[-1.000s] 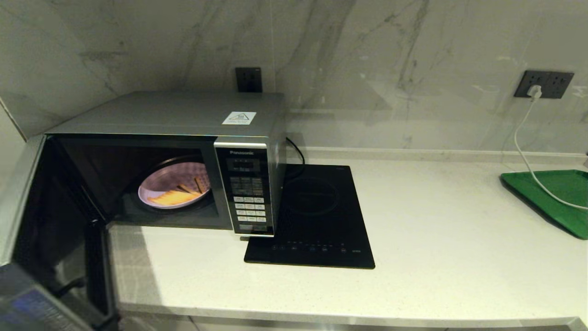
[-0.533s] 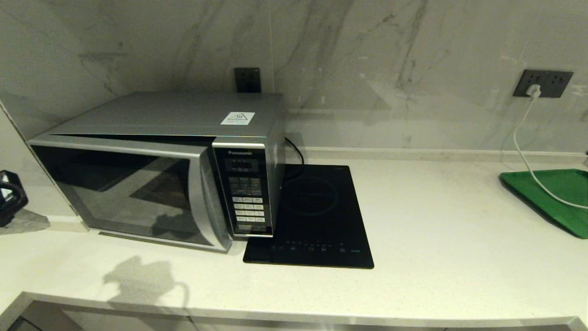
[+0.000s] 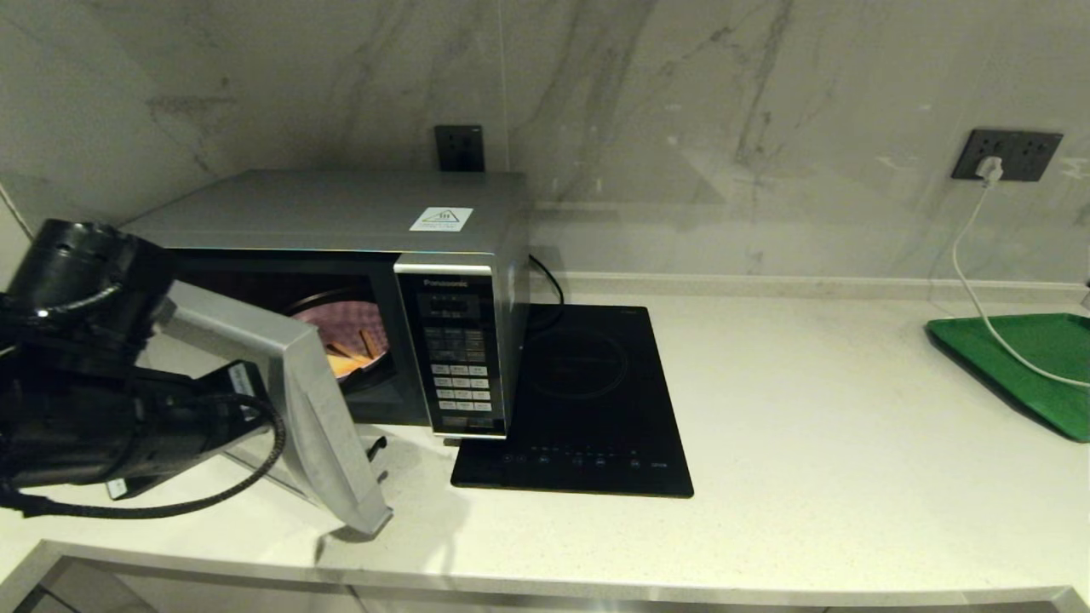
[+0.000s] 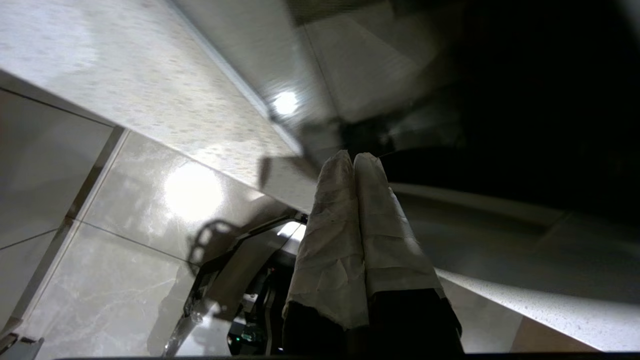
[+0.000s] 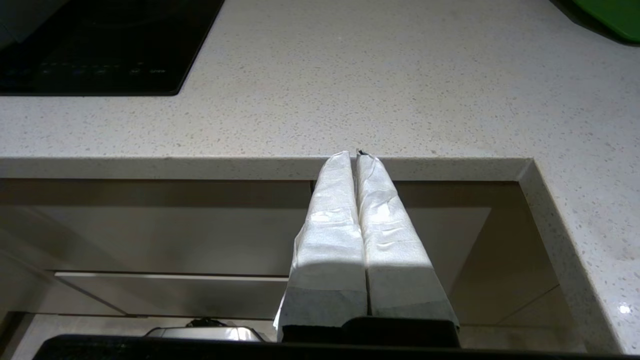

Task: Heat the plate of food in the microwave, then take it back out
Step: Close the microwave oven

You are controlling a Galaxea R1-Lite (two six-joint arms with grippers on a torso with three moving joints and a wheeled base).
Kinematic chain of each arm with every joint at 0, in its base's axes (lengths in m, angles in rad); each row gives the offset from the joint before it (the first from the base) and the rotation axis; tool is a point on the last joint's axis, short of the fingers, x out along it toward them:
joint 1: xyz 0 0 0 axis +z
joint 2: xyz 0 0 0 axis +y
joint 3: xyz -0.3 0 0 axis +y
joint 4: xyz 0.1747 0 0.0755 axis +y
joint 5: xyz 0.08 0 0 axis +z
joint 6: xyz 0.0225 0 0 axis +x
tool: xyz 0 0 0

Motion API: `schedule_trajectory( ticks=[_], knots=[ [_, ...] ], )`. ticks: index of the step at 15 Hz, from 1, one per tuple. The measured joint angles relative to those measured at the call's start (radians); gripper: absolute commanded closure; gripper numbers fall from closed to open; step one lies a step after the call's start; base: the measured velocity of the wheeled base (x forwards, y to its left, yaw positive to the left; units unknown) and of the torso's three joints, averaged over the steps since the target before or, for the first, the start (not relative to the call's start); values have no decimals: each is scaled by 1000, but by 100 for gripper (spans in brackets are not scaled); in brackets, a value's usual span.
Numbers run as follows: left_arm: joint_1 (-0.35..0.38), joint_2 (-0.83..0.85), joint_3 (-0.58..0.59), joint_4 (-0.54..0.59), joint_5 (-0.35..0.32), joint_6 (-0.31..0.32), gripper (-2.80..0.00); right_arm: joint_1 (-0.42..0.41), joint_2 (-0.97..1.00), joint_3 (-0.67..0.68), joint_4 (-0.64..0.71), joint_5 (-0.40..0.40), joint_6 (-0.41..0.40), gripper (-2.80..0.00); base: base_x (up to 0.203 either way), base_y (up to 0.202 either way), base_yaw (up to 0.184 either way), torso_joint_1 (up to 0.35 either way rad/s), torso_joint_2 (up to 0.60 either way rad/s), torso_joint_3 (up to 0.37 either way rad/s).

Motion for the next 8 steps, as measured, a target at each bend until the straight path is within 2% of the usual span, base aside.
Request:
schedule_trajectory(
  ticks=[2, 5, 8],
  knots=[
    [-49, 50, 11, -69, 47, -26, 0, 0, 0, 0, 0, 0, 0, 0, 0, 0, 0, 0, 0, 0],
    [-107, 90, 11, -121, 57, -22, 0, 0, 0, 0, 0, 0, 0, 0, 0, 0, 0, 0, 0, 0],
    [-134, 117, 3, -171, 64, -18, 0, 0, 0, 0, 0, 0, 0, 0, 0, 0, 0, 0, 0, 0]
  ],
)
